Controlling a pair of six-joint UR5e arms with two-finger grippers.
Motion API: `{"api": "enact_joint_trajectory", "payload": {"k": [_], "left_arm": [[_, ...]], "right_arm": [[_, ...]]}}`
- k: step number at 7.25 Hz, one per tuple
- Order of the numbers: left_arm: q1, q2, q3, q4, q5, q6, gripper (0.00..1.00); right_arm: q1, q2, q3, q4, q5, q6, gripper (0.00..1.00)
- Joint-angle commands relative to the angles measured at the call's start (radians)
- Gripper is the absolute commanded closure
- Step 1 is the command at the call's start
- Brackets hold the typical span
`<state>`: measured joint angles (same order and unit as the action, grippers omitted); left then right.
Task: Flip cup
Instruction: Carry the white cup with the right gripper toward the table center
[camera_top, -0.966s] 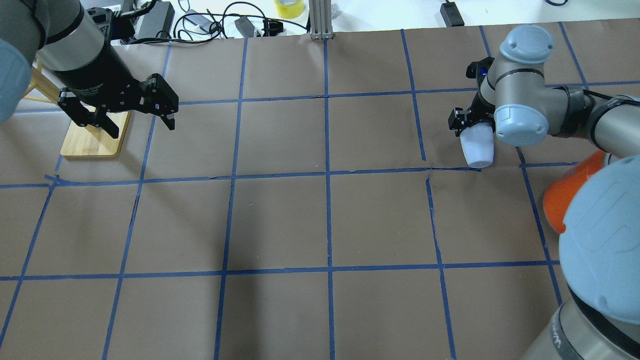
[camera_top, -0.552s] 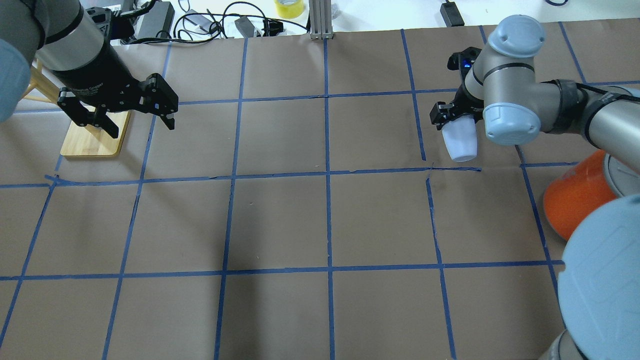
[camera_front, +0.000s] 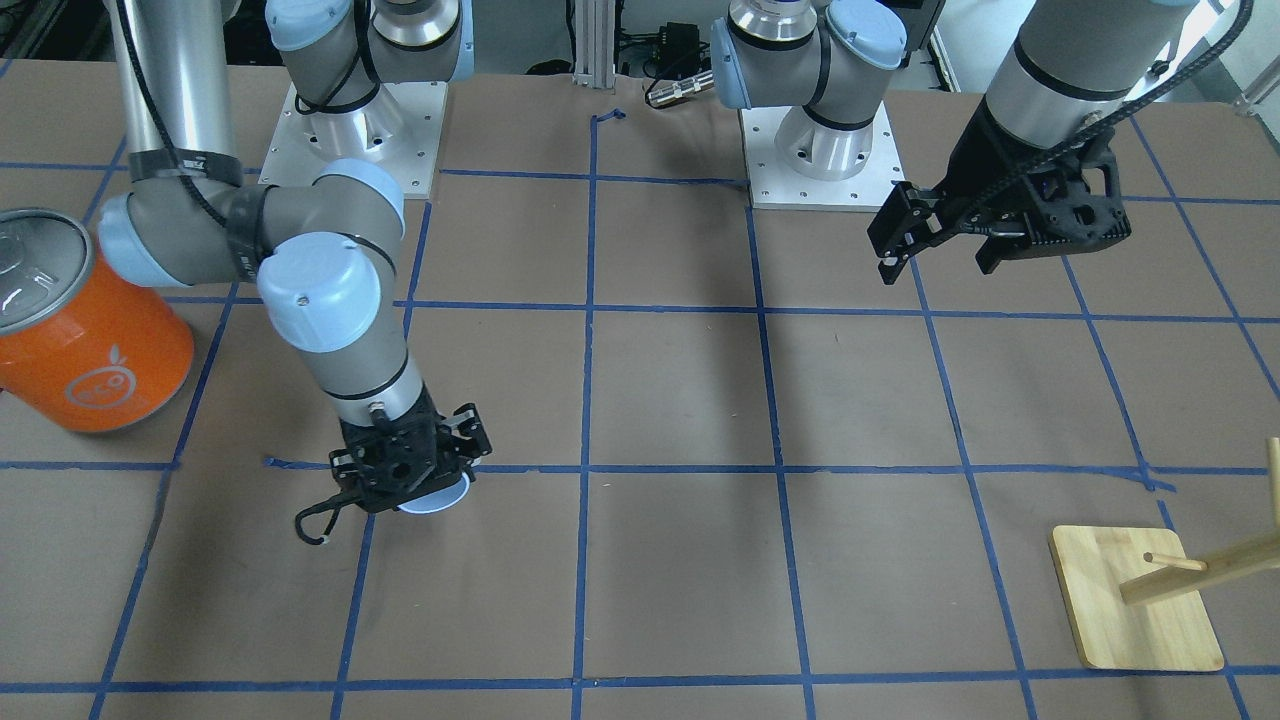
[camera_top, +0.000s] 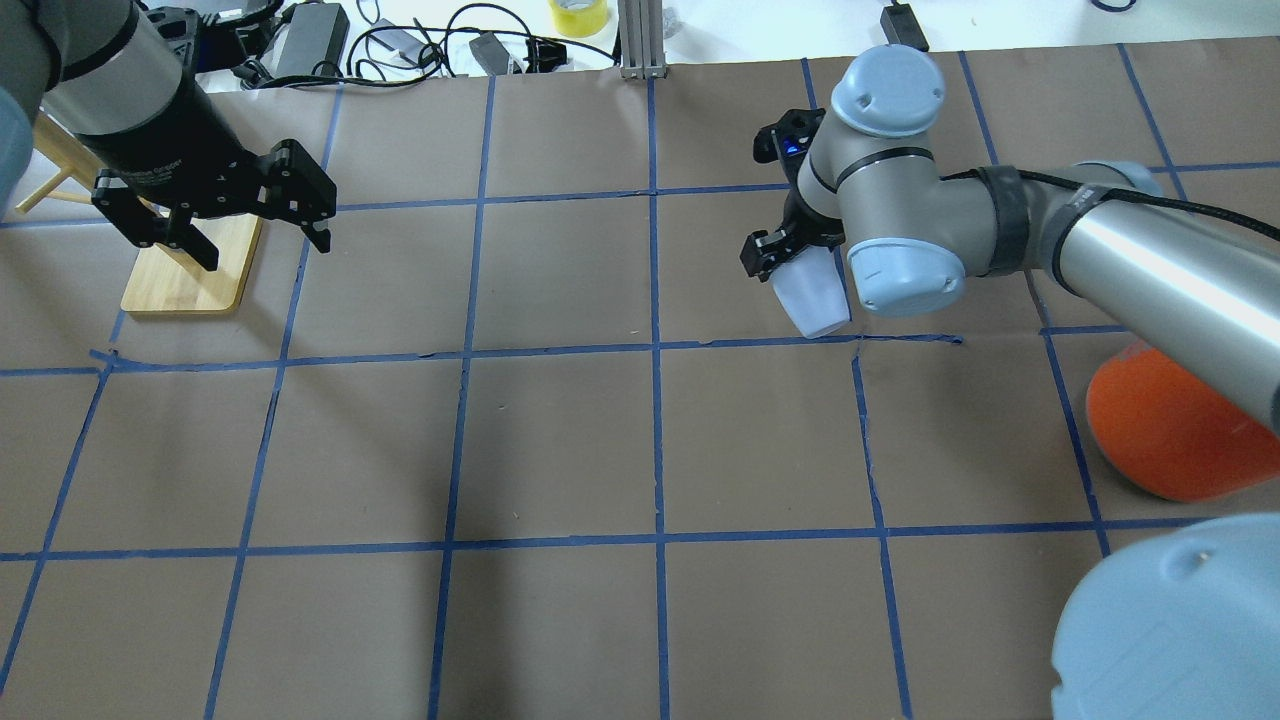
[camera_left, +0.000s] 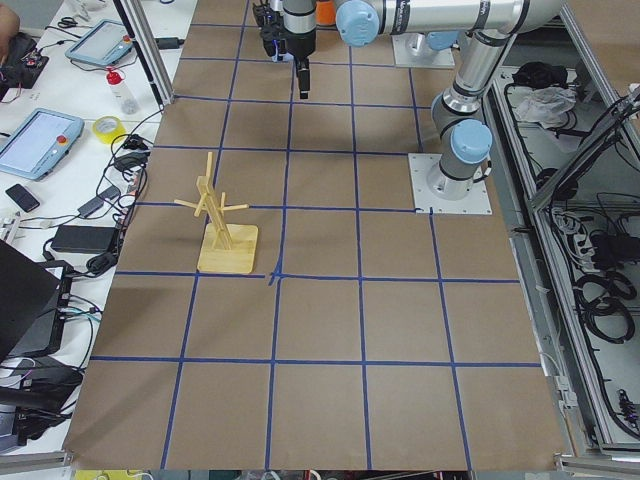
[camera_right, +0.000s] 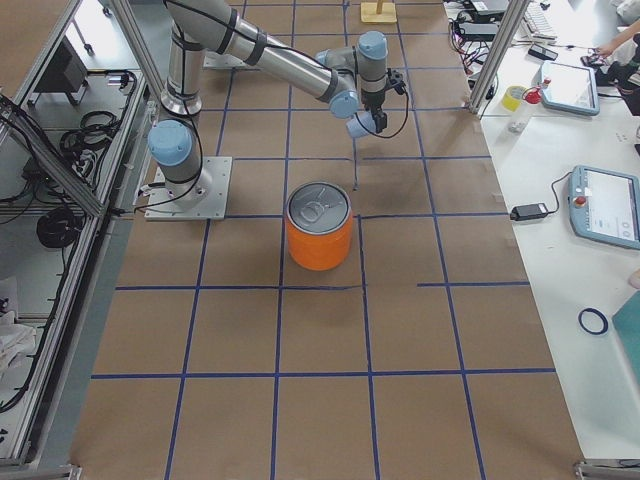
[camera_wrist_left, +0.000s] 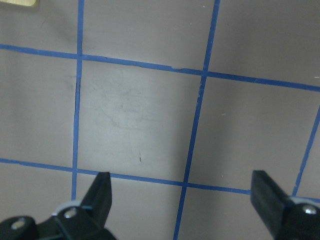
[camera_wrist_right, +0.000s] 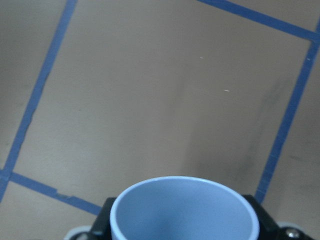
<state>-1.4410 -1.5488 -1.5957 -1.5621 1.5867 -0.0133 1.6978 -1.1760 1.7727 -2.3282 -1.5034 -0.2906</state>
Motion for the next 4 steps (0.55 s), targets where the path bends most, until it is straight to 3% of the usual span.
{"api": "enact_joint_trajectory", "payload": {"k": [1, 4], "left_arm": [[0.020, 0.001, 0.003, 0.013, 0.001, 0.030, 0.00], [0.027, 0.001, 0.003, 0.016, -0.001, 0.032, 0.00]], "right_arm": [[0.095, 0.006, -0.016, 0.020, -0.005, -0.098, 1.00], [0.160, 0.019, -0.019, 0.007, 0.012, -0.215, 1.00]]}}
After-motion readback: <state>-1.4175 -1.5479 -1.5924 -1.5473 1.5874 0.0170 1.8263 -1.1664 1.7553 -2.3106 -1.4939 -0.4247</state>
